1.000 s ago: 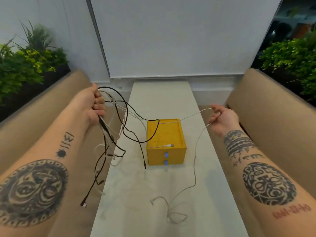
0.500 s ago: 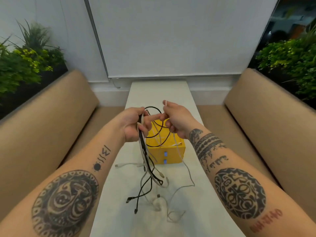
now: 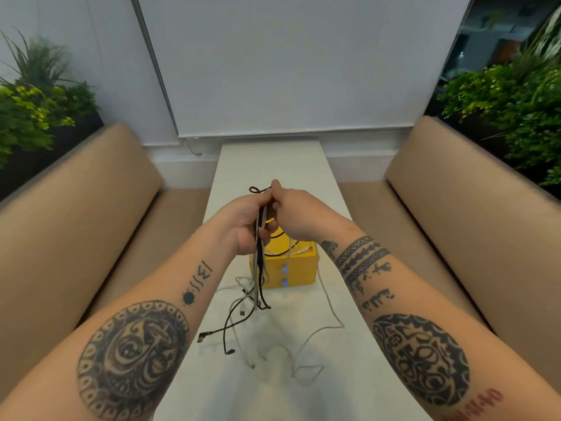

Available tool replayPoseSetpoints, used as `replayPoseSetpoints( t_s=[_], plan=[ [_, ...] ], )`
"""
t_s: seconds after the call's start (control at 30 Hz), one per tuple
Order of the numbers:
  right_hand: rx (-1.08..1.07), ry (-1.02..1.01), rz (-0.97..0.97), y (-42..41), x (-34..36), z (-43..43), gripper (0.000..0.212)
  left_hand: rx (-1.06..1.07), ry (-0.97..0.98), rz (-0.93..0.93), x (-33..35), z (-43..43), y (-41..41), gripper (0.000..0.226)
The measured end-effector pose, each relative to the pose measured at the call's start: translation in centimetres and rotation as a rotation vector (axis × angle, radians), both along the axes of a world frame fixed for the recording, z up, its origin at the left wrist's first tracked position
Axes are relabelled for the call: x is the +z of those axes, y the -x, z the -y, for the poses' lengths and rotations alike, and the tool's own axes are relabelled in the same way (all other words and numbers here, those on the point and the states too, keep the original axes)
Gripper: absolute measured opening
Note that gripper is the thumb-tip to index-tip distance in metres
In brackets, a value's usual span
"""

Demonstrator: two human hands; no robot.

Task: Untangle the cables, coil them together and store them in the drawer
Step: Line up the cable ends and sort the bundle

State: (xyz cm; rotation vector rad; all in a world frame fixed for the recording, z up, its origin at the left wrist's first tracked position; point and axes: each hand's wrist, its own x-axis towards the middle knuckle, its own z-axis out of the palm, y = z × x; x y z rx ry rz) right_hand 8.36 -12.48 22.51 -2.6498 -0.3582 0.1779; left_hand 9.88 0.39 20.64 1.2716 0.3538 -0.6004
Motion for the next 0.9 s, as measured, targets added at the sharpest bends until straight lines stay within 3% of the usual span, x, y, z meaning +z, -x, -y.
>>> replayPoseSetpoints(
  t_s=[0.07, 0.17, 0.33, 0.47, 0.67, 0.77, 0.83, 0.9],
  plan=[
    [-0.04, -0.086, 0.057, 0.2, -0.2, 0.2, 0.07, 0.031, 0.012, 0.024, -0.1, 0.0, -0.3, 0.028],
    [-0.157, -0.456, 0.049, 0.6, -1.2, 0.5, 0.073, 0.148, 0.011, 0.112, 0.6, -0.3, -1.2, 0.026],
    [-0.155, -0.919, -0.335, 1.1, -4.4, 3.5, 0.052, 0.362, 0.036, 0.243, 3.7, -2.8, -3.0, 0.029],
    [0.013, -0.929, -0.619, 2.6, -6.6, 6.2, 0.031, 0.446, 0.052, 0.286, 5.2, -5.2, -4.1, 0.038],
    [0.008, -0.939, -0.378, 2.9, -2.6, 3.1, 0.032, 0.41, 0.088, 0.302, 5.1, -3.7, -3.2, 0.037],
    [0.004, -0.928, -0.394, 3.5, -1.9, 1.6, 0.03, 0.351, 0.107, 0.307, 5.1, -2.9, -3.0, 0.039],
    [0.049, -0.851, -0.462, 4.1, -2.4, 1.3, 0.028, 0.297, 0.116, 0.298, 5.0, -3.1, -2.9, 0.04],
    [0.096, -0.638, -0.421, 4.4, -2.8, 1.5, 0.029, 0.213, 0.12, 0.27, 5.3, -3.3, -2.5, 0.038]
  ],
)
